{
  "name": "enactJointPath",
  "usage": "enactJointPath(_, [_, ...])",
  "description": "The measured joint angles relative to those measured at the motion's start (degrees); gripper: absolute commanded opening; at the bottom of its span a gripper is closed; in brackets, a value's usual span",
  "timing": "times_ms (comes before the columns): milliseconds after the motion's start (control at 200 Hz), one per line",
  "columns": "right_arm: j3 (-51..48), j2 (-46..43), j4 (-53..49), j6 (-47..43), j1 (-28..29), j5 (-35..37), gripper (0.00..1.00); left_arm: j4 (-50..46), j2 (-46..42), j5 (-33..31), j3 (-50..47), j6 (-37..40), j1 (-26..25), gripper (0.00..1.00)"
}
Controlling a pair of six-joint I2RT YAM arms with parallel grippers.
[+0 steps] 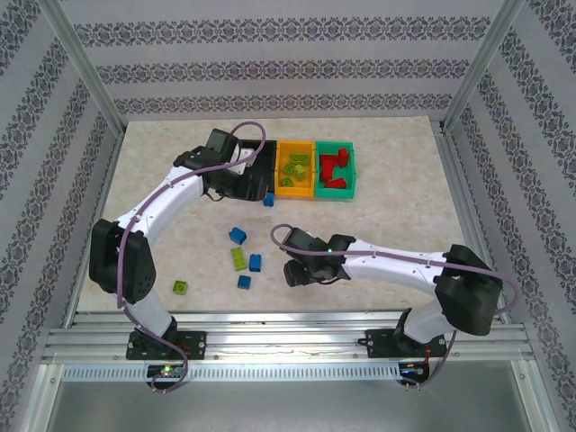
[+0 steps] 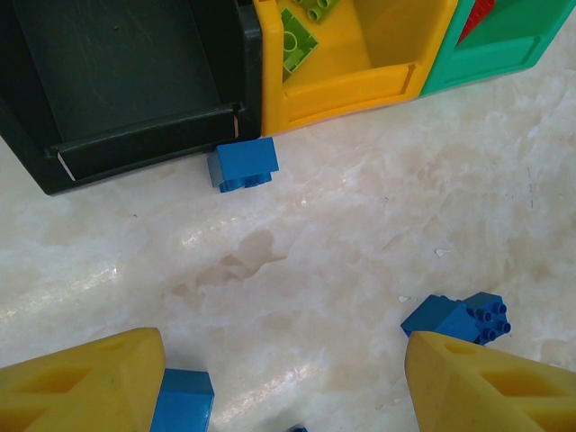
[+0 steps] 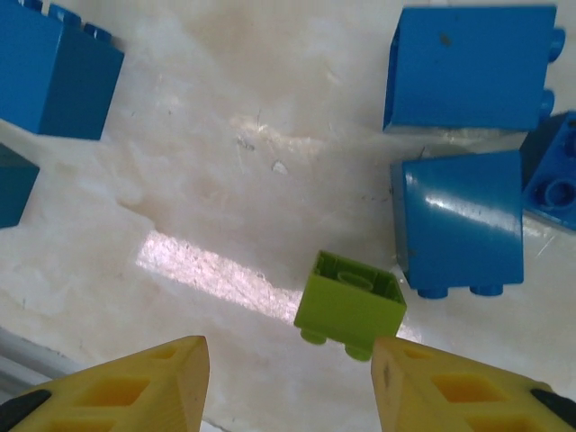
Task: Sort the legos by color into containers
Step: Pick up the lego from the bottom-center of the table.
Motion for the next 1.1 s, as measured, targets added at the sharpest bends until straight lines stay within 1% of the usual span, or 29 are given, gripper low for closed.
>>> enactJointPath(160, [1.9,2.5,-2.1,0.0,0.0,1.4,0.51,0.0,0.0,0.0,0.0,0.0,0.0,0.71])
enactJointPath(470, [1.9,3.8,-4.3,0.7,0.1,2.1,0.52,0.3,0.0,0.4,0.0,-0.2,0.0,0.71])
enactJointPath(615, [2.3,7.1,-3.9,0.7,0.4,1.9,0.52,0.4,0.0,0.5,0.0,-0.2,0.0,0.71])
enactJointPath(759, [4.8,11.3,-3.9,0.6,0.8,1.9,0.51,0.4,0.0,0.9,0.0,-0.2,0.0,0.71])
enactJointPath(884, [6.4,13.3,-3.9,0.3,0.8,1.9,0.45,0.4,0.0,0.9,-0.1,-0.2,0.0,0.71])
enactJointPath(1014, [7.3,13.9,-3.9,0.0,0.8,1.9,0.35,0.4,0.0,0.9,-0.2,-0.2,0.0,0.71])
enactJointPath(1099, [7.7,13.9,-3.9,0.0,0.8,1.9,0.34,0.5,0.0,0.9,-0.2,-0.2,0.0,0.71])
